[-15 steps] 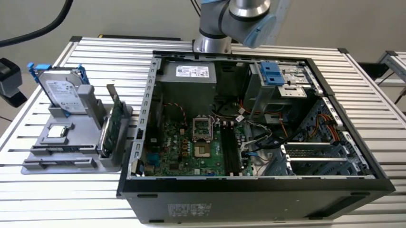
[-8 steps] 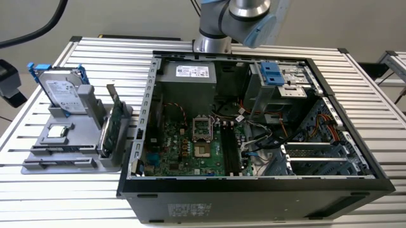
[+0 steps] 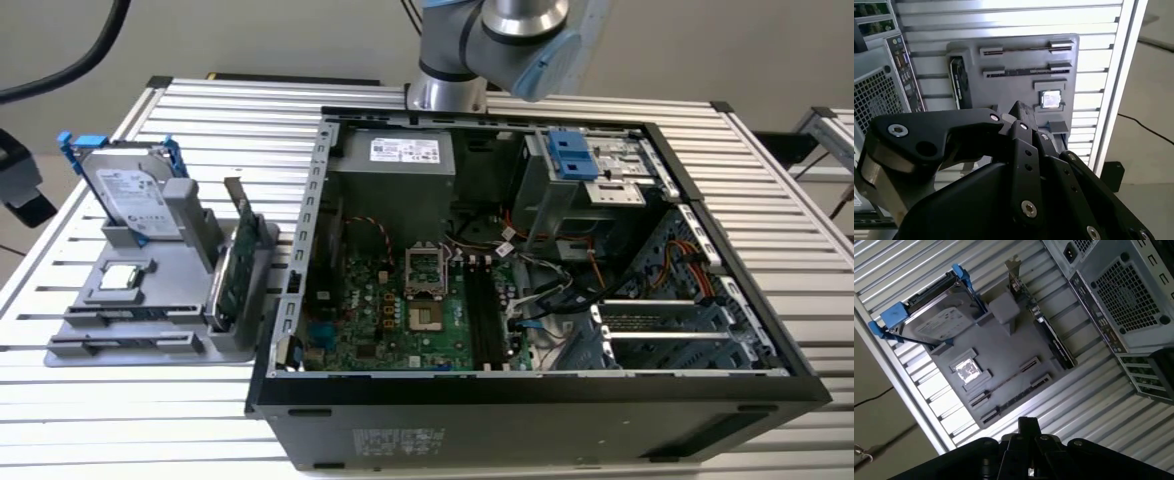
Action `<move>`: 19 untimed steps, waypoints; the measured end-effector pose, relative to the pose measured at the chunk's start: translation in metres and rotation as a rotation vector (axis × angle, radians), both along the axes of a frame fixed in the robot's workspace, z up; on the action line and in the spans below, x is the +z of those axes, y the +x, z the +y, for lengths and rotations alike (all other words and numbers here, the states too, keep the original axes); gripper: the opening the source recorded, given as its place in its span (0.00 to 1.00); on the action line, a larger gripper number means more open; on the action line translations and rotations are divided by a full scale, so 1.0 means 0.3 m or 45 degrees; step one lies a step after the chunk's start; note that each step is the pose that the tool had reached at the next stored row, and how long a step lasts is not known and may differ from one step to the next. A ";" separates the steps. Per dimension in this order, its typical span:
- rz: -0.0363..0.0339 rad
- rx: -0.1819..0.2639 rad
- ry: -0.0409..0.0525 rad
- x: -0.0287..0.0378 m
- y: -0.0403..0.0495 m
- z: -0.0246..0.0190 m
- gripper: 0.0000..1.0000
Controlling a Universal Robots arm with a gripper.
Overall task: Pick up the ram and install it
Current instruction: 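Pick up the ram and move it above insertion slot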
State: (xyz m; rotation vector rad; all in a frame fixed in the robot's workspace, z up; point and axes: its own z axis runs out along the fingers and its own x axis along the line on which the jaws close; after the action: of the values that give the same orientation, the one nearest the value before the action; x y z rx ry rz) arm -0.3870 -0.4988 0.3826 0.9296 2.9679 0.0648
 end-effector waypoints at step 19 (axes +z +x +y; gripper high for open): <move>0.0000 -0.178 0.000 0.000 0.000 -0.002 0.00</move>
State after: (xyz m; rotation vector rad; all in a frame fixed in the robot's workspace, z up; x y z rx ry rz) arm -0.3870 -0.4995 0.3827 1.1336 2.8932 0.0612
